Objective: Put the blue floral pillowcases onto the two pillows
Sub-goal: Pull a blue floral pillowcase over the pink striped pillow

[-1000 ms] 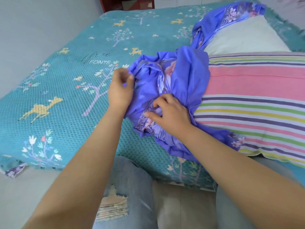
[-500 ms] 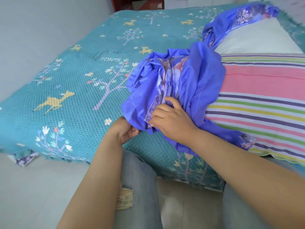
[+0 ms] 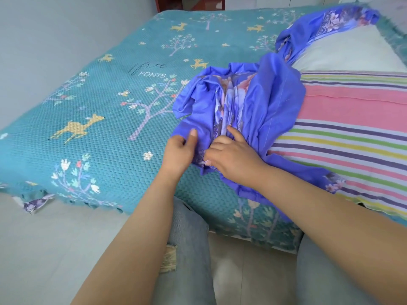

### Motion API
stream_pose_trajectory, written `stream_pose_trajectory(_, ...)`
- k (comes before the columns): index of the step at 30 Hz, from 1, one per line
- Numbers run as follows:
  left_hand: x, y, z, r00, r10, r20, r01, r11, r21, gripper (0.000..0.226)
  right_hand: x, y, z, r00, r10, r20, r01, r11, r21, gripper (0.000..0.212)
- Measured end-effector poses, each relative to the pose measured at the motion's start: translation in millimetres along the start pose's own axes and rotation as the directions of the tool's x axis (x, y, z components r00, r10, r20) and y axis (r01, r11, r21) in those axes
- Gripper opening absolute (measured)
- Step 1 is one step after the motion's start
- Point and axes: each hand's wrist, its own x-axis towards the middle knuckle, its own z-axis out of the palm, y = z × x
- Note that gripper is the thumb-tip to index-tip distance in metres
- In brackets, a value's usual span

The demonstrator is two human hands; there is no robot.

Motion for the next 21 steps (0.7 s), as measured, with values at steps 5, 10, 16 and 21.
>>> stream_pose_trajectory(5, 74, -4, 1, 0.981, -0.138, -0.139, 0.137, 0.990, -0.018, 0.035, -23, 2, 1, 0.981, -0.152, -0.124, 0.143, 0.986, -0.082, 0.010)
stream_pose_trajectory(10, 76, -9, 12, 0.981, -0.186, -0.054, 0.181, 0.979, -0.095, 0.024, -16, 13, -8, 0.987, 0.160, 0.010, -0.160, 0.984, 0.078, 0.038)
stream_pose_trajectory(16, 12, -25, 5, 0.867, -0.406, -0.290, 0.024, 0.614, -0.789, 0.025, 9, 14, -12, 0.922, 0.369, 0.116, -0.380, 0.921, 0.085, 0.049)
stream_pose_trajectory(21, 3, -36, -5, 0.788, -0.523, -0.324, 0.104, 0.631, -0.768, 0.017, 16, 9, -5, 0.911, 0.401, 0.092, -0.407, 0.912, 0.049, 0.053)
